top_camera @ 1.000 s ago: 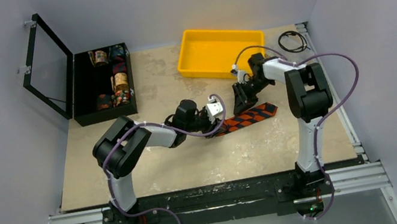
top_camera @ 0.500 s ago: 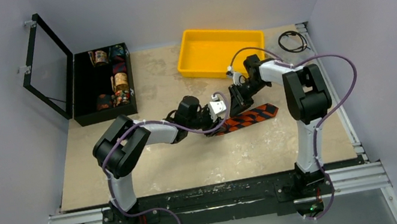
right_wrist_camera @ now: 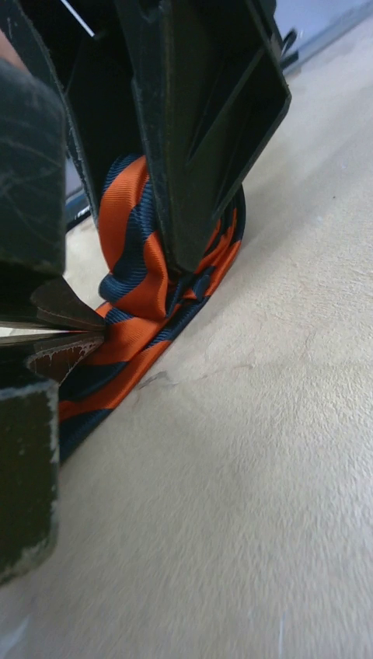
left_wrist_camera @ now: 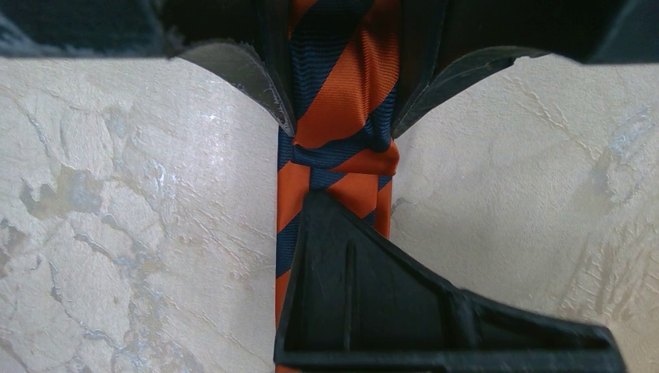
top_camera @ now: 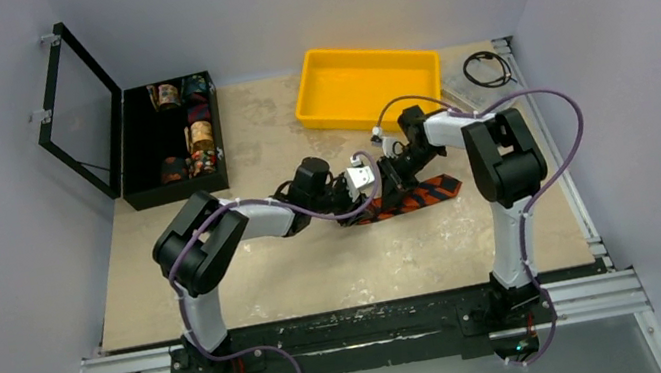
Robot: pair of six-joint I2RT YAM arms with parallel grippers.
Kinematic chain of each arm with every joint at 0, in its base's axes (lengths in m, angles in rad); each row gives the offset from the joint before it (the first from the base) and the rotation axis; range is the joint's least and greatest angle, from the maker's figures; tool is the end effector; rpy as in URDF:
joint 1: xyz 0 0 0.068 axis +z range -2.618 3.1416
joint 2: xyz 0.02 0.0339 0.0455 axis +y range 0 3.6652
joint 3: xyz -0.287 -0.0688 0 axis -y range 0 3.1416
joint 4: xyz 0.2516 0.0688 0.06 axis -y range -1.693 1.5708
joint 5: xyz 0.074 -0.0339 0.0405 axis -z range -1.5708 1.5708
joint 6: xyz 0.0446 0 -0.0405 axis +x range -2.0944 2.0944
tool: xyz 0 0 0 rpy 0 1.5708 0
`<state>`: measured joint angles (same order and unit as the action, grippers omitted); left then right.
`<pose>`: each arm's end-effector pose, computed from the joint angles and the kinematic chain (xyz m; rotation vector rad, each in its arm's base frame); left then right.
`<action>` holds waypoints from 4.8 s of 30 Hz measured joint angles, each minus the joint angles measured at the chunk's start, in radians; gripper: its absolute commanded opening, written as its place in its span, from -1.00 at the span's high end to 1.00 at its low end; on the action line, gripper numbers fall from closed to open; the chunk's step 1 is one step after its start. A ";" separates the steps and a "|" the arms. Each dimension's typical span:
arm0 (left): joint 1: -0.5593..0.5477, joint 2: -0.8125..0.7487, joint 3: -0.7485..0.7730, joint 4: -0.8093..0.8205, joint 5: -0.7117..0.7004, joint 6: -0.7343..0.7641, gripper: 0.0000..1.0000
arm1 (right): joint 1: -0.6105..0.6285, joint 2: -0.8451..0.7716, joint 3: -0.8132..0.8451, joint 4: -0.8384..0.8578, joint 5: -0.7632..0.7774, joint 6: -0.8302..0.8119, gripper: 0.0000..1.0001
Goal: Roll the ties
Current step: Roll the tie at the center of the board.
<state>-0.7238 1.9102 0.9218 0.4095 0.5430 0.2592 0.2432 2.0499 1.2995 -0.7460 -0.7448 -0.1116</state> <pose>0.2829 -0.2808 0.1456 1.3012 1.7440 -0.8509 0.3666 0.1221 0.1340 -0.5541 2.8515 1.1393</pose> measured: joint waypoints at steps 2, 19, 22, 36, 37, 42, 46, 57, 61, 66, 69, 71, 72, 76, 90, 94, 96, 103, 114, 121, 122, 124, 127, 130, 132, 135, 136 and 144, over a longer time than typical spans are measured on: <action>0.003 -0.007 0.005 -0.023 0.007 0.004 0.89 | 0.001 0.025 0.000 -0.003 -0.021 0.028 0.89; 0.005 -0.100 0.040 -0.262 0.014 0.044 0.83 | 0.010 0.053 0.003 0.000 -0.055 0.113 0.89; 0.002 -0.083 0.043 -0.310 -0.017 0.066 0.83 | 0.015 0.053 -0.003 0.005 -0.058 0.115 0.86; -0.027 -0.026 0.164 -0.460 -0.087 0.148 0.79 | 0.006 -0.059 -0.060 0.083 -0.105 0.112 0.13; -0.029 -0.026 0.165 -0.463 -0.090 0.149 0.79 | 0.005 -0.075 -0.060 0.089 -0.111 0.112 0.09; -0.034 -0.026 0.168 -0.470 -0.100 0.153 0.78 | 0.001 -0.107 -0.060 0.123 -0.165 0.129 -0.01; -0.037 -0.025 0.171 -0.471 -0.106 0.153 0.76 | 0.013 -0.082 -0.060 0.139 -0.201 0.147 -0.12; -0.042 -0.015 0.183 -0.484 -0.116 0.153 0.71 | 0.048 0.036 -0.042 0.132 -0.277 0.154 0.83; -0.043 -0.011 0.187 -0.488 -0.119 0.152 0.50 | 0.046 0.038 -0.039 0.122 -0.298 0.154 1.00; -0.041 -0.015 0.174 -0.463 -0.101 0.146 0.19 | 0.046 0.038 -0.039 0.117 -0.286 0.157 1.00; -0.033 -0.026 0.137 -0.404 -0.077 0.133 0.05 | 0.046 0.035 -0.039 0.114 -0.271 0.161 1.00; -0.025 -0.036 0.092 -0.327 -0.057 0.115 -0.02 | 0.046 0.030 -0.039 0.110 -0.253 0.164 1.00; -0.021 -0.042 0.066 -0.286 -0.048 0.106 -0.04 | 0.046 0.028 -0.039 0.108 -0.242 0.164 1.00; -0.006 -0.054 -0.009 -0.150 -0.020 0.060 -0.08 | 0.040 0.024 -0.039 0.090 -0.169 0.152 1.00; 0.003 0.022 -0.032 0.063 0.052 0.002 -0.03 | 0.040 0.031 -0.018 0.048 -0.046 0.146 1.00; 0.003 0.044 -0.032 0.118 0.059 -0.059 0.02 | 0.044 0.031 -0.018 0.048 -0.040 0.146 1.00; 0.004 0.051 -0.032 0.137 0.062 -0.077 0.05 | 0.044 0.031 -0.018 0.048 -0.039 0.146 1.00; -0.020 0.076 -0.042 0.212 0.026 -0.084 0.45 | 0.039 0.031 -0.011 0.038 -0.029 0.143 0.91; -0.078 0.029 0.007 0.013 -0.130 0.078 0.82 | -0.010 0.002 0.010 -0.062 -0.035 -0.003 0.19; -0.082 0.038 0.113 -0.194 -0.129 0.123 0.84 | -0.103 -0.011 0.024 -0.161 -0.041 -0.142 0.04; -0.082 0.039 0.126 -0.221 -0.129 0.128 0.84 | -0.114 -0.016 0.024 -0.167 -0.045 -0.153 0.00; -0.082 0.042 0.153 -0.275 -0.129 0.138 0.83 | -0.130 -0.029 0.026 -0.179 -0.063 -0.165 -0.15; -0.082 0.057 0.207 -0.360 -0.128 0.149 0.79 | -0.135 -0.059 0.028 -0.185 -0.108 -0.171 -0.32; -0.082 0.067 0.240 -0.415 -0.128 0.154 0.75 | -0.129 -0.095 0.028 -0.174 -0.156 -0.152 -0.24; -0.082 0.071 0.257 -0.440 -0.128 0.157 0.75 | -0.119 -0.105 0.030 -0.159 -0.185 -0.134 -0.20; -0.082 0.076 0.274 -0.468 -0.128 0.169 0.74 | -0.105 -0.094 0.031 -0.142 -0.208 -0.113 -0.20; -0.082 0.077 0.278 -0.476 -0.128 0.171 0.74 | -0.097 -0.085 0.031 -0.137 -0.214 -0.106 -0.19; -0.082 0.083 0.297 -0.504 -0.127 0.180 0.64 | -0.061 0.003 0.031 -0.090 -0.212 -0.065 0.81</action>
<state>-0.8055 1.9934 1.2186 -0.0948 0.4160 0.4393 0.1822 2.0525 1.3304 -0.8356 -0.9569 -0.1764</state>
